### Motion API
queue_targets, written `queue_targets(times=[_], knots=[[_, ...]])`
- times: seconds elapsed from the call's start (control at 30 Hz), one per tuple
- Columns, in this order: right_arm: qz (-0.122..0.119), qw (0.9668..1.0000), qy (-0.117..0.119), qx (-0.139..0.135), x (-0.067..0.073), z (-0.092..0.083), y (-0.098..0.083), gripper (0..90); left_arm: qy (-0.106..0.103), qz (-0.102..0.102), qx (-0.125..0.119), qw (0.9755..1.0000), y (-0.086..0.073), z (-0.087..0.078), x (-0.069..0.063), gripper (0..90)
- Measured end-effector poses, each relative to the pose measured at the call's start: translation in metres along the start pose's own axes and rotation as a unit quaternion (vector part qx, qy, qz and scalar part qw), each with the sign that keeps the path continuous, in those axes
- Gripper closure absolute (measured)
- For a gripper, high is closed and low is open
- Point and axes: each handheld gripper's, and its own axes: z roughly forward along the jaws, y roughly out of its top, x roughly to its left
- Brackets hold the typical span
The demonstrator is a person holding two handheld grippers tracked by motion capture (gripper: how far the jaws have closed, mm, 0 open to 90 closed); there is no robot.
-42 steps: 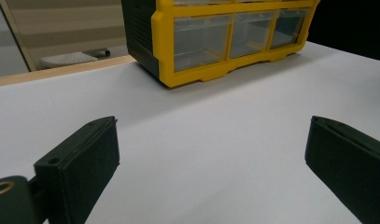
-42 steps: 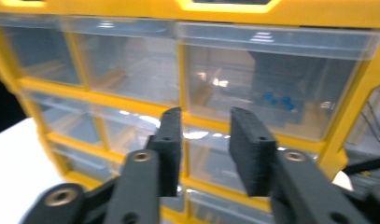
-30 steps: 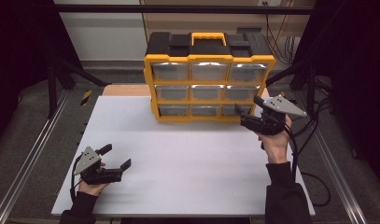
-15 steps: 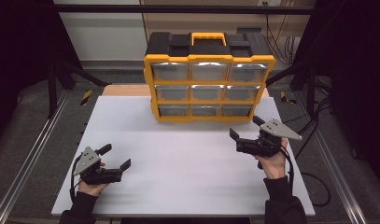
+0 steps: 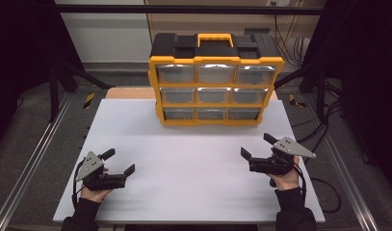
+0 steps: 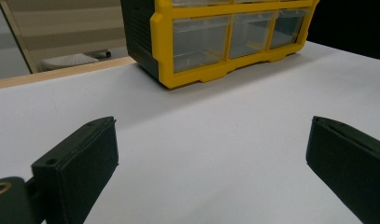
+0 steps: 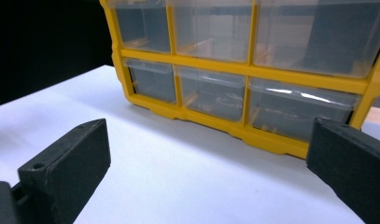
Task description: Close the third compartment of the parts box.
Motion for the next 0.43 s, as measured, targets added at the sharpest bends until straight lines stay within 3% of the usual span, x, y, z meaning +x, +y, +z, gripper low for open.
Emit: queue_targets(times=[0.17,0.43], knots=[[-0.006,0.9999,-0.005,0.009,-0.001,-0.002,-0.009,0.4,0.002,-0.001,-0.002,1.0000,0.000,-0.001,0.001,2.0],[-0.013,0.9997,0.007,0.019,-0.004,-0.003,-0.017,1.1,0.001,-0.001,-0.002,1.0000,0.000,-0.001,0.000,2.0]])
